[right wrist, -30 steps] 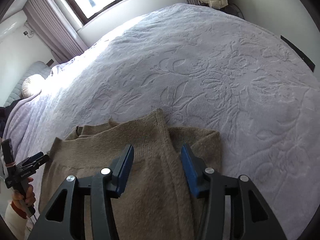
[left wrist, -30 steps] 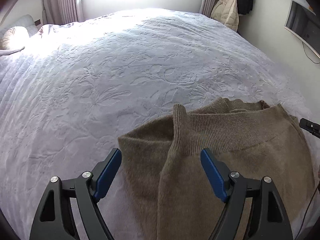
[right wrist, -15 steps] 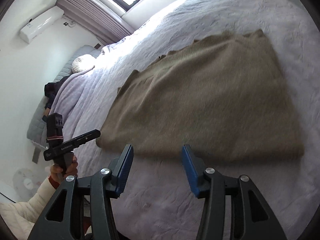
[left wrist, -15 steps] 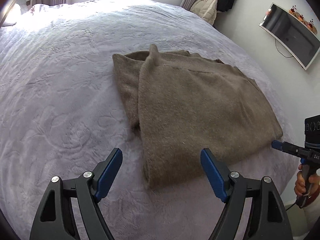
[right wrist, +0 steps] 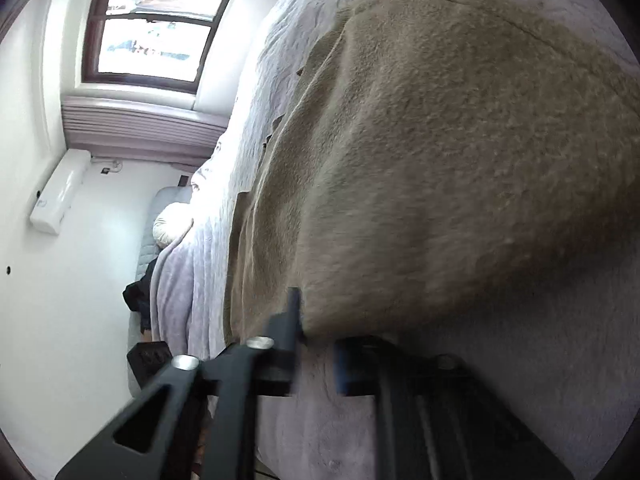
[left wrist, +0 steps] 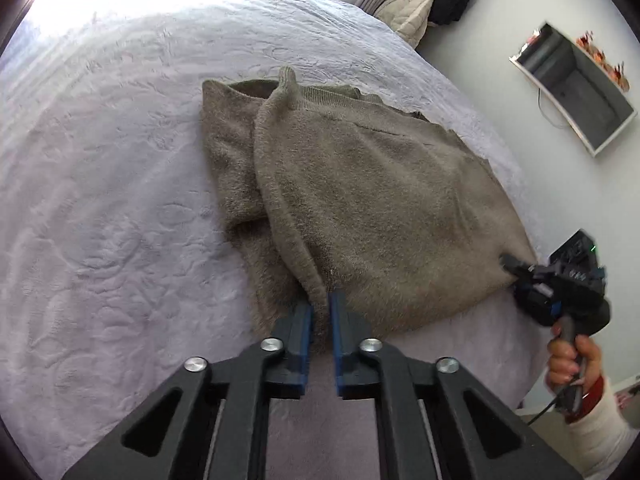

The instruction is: Fold small clothes

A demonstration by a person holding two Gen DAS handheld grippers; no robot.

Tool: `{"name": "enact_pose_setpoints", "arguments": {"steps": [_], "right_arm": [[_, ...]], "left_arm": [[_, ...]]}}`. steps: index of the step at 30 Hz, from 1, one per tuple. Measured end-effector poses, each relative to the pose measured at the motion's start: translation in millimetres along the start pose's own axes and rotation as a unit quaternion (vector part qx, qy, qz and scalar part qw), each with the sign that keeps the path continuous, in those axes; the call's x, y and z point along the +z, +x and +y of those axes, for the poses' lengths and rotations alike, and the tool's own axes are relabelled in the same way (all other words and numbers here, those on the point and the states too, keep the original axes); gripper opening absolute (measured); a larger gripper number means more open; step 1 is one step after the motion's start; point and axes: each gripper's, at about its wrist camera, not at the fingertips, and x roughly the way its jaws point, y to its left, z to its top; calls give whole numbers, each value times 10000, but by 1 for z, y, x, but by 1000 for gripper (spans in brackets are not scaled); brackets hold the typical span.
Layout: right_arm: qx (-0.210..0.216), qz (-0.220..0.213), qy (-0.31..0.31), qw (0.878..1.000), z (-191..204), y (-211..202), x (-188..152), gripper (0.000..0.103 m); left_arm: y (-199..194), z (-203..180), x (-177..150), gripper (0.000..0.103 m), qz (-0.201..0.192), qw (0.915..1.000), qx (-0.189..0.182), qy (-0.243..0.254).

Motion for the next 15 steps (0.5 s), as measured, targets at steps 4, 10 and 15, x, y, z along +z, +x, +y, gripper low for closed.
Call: {"name": "enact_pose_setpoints", "arguments": {"steps": [4, 10, 15], "right_arm": [[-688, 23, -935, 9932, 19, -6, -8, 10], [-1015, 104, -1035, 9894, 8, 1, -13, 9], [-1187, 190, -1247, 9849, 19, -5, -18, 11]], "left_arm": [[1, 5, -20, 7, 83, 9989, 378, 249], [-6, 15, -35, 7, -286, 9988, 399, -69], [-21, 10, -46, 69, -512, 9939, 953, -217]]}}
